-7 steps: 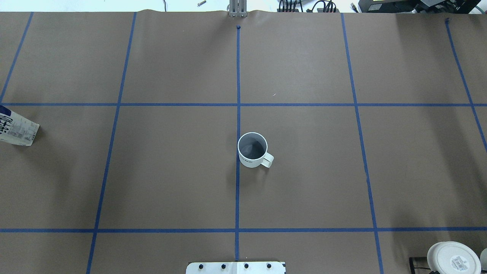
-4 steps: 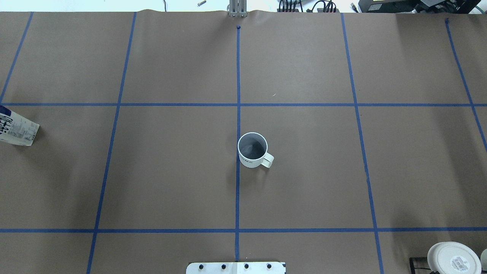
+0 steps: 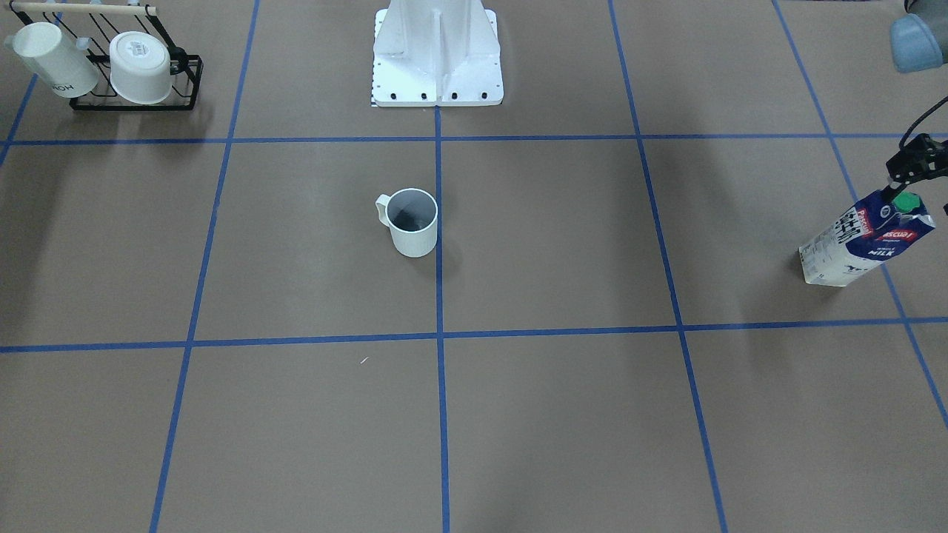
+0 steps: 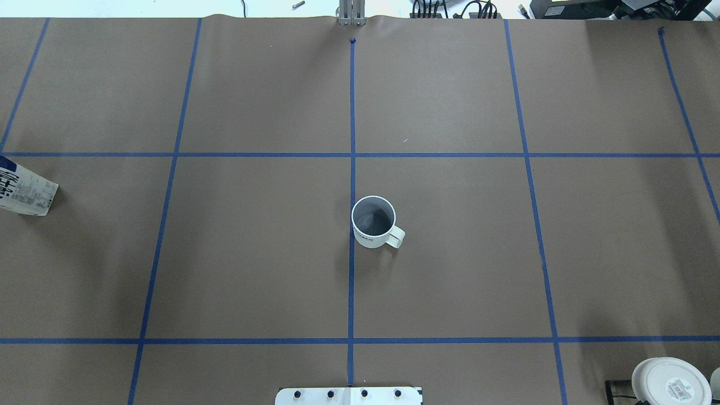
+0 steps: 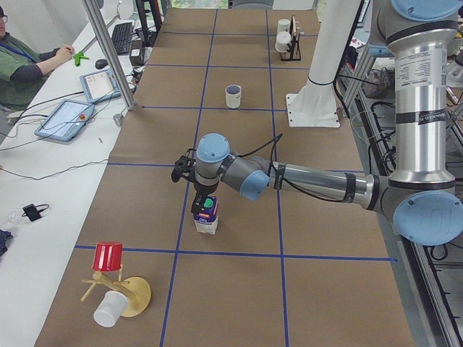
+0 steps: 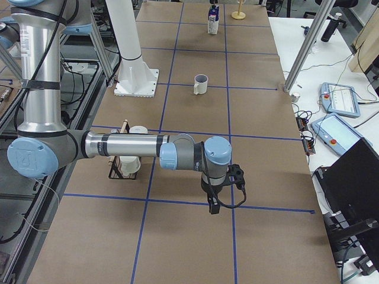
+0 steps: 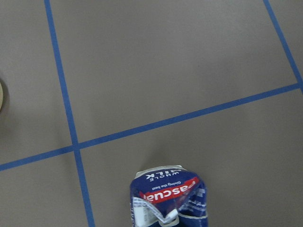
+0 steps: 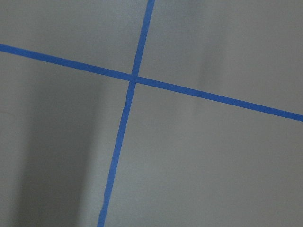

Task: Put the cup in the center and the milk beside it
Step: 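Grasp the Pascual milk carton with the left gripper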

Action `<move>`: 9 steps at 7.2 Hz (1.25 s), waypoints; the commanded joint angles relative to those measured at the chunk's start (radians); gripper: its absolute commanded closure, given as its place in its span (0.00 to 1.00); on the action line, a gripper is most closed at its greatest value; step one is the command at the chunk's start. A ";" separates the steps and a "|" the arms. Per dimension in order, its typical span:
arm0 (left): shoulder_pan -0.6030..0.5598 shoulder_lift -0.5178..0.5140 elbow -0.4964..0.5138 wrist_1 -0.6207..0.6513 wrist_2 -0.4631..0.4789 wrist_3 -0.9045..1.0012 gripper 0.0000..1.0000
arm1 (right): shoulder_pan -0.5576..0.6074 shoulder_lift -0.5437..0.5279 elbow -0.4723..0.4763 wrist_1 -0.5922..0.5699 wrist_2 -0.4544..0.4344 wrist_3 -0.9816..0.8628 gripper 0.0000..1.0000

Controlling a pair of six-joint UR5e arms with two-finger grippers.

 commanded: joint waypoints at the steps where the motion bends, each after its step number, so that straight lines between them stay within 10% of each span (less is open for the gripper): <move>1: 0.037 0.005 0.017 -0.007 0.047 -0.010 0.01 | 0.000 0.001 -0.002 0.000 0.000 -0.001 0.00; 4: 0.069 0.008 0.026 -0.021 0.047 -0.010 0.23 | 0.000 0.001 -0.007 0.000 -0.002 0.001 0.00; 7: 0.070 0.010 0.026 -0.022 0.047 -0.005 0.96 | 0.000 0.001 -0.007 0.000 -0.002 0.002 0.00; 9: 0.062 0.008 0.009 -0.022 0.047 -0.002 1.00 | 0.000 0.001 -0.007 0.000 -0.002 0.003 0.00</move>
